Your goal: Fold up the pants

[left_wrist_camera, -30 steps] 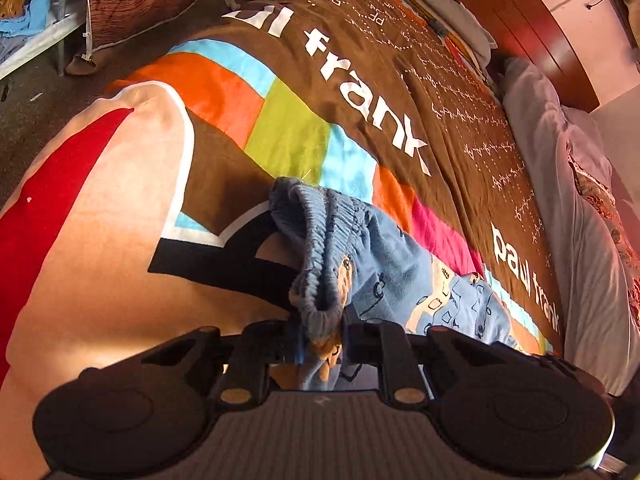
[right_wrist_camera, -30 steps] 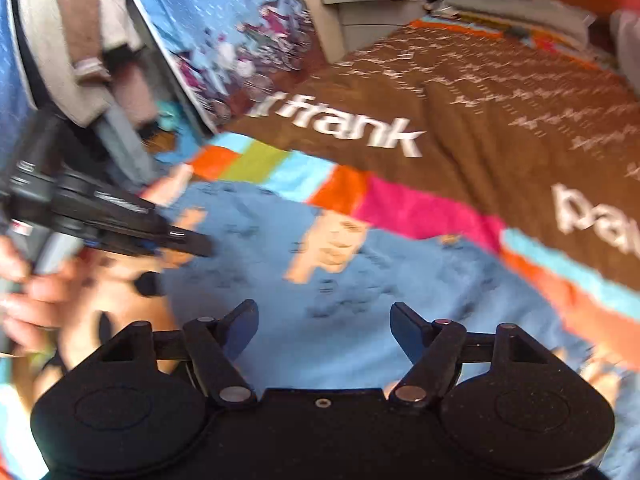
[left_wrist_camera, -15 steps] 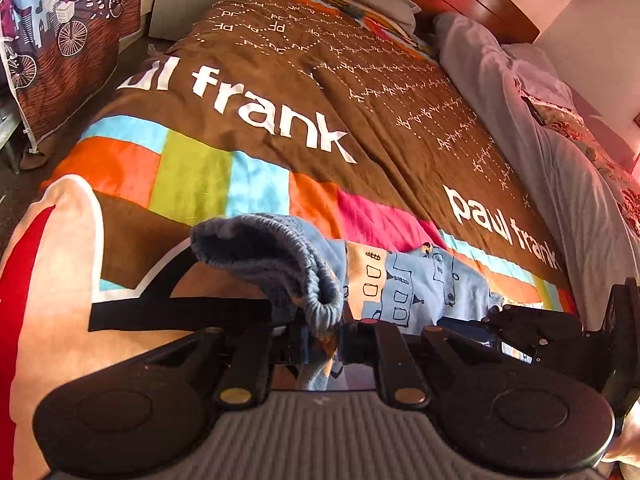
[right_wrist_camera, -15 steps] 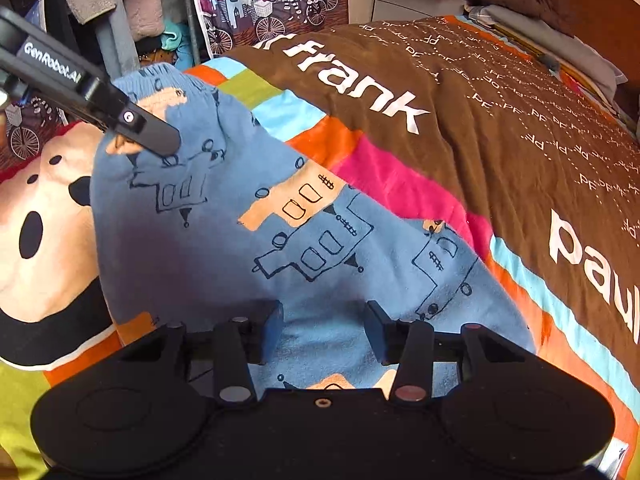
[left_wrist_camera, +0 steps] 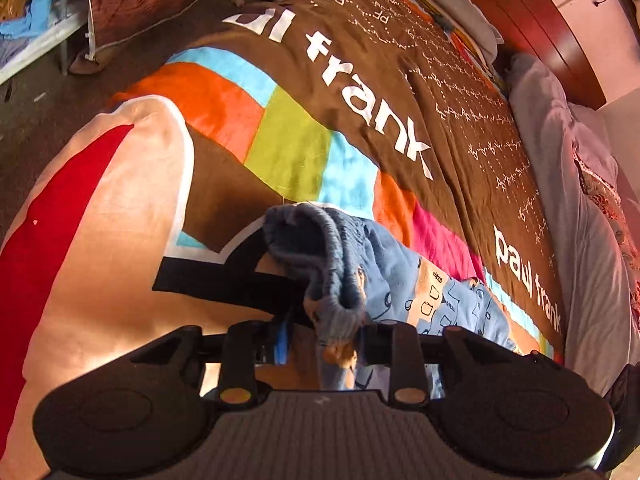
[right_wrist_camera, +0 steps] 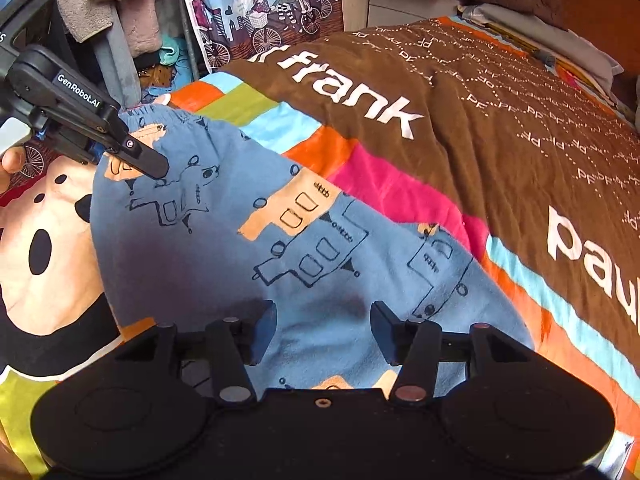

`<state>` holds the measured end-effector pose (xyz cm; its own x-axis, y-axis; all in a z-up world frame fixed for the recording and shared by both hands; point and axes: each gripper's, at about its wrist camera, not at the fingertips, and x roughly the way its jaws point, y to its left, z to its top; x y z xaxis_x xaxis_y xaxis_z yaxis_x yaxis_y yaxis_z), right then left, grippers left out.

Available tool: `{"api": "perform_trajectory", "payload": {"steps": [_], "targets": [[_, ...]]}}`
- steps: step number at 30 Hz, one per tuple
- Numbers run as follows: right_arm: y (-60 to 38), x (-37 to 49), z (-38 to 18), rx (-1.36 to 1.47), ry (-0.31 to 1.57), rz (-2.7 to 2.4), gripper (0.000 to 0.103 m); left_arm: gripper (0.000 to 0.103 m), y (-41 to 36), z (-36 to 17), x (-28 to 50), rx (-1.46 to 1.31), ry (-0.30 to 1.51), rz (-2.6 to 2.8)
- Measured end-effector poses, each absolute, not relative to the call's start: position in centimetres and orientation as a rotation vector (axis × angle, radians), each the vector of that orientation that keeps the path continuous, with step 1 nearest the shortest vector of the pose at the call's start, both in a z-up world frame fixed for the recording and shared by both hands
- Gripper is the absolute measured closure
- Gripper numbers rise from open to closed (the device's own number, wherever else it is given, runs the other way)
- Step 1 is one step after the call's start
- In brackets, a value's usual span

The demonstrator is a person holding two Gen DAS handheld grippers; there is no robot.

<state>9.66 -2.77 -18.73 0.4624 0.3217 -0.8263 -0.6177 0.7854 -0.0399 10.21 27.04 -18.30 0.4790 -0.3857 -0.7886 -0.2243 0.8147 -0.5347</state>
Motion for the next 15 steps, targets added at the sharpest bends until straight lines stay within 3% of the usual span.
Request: {"api": "perform_trajectory", "payload": {"steps": [4, 5, 7, 8, 15], "targets": [[-2.7, 9.9, -19.4, -0.36, 0.947, 0.599, 0.049, 0.063, 27.6, -18.4, 11.6, -0.711, 1.086, -0.121], [-2.7, 9.8, -19.5, -0.36, 0.952, 0.603, 0.048, 0.059, 27.9, -18.1, 11.8, -0.73, 1.073, -0.116], [-2.6, 9.7, -19.4, -0.356, 0.954, 0.61, 0.048, 0.038, 28.4, -17.8, 12.3, -0.735, 1.072, -0.094], [-2.6, 9.6, -19.4, -0.355, 0.956, 0.613, 0.048, 0.035, 28.7, -17.9, 12.6, -0.75, 1.084, -0.091], [-2.5, 9.4, -18.8, -0.34, 0.925, 0.62, 0.048, 0.034, 28.5, -18.9, 15.0, -0.694, 1.149, -0.082]]}}
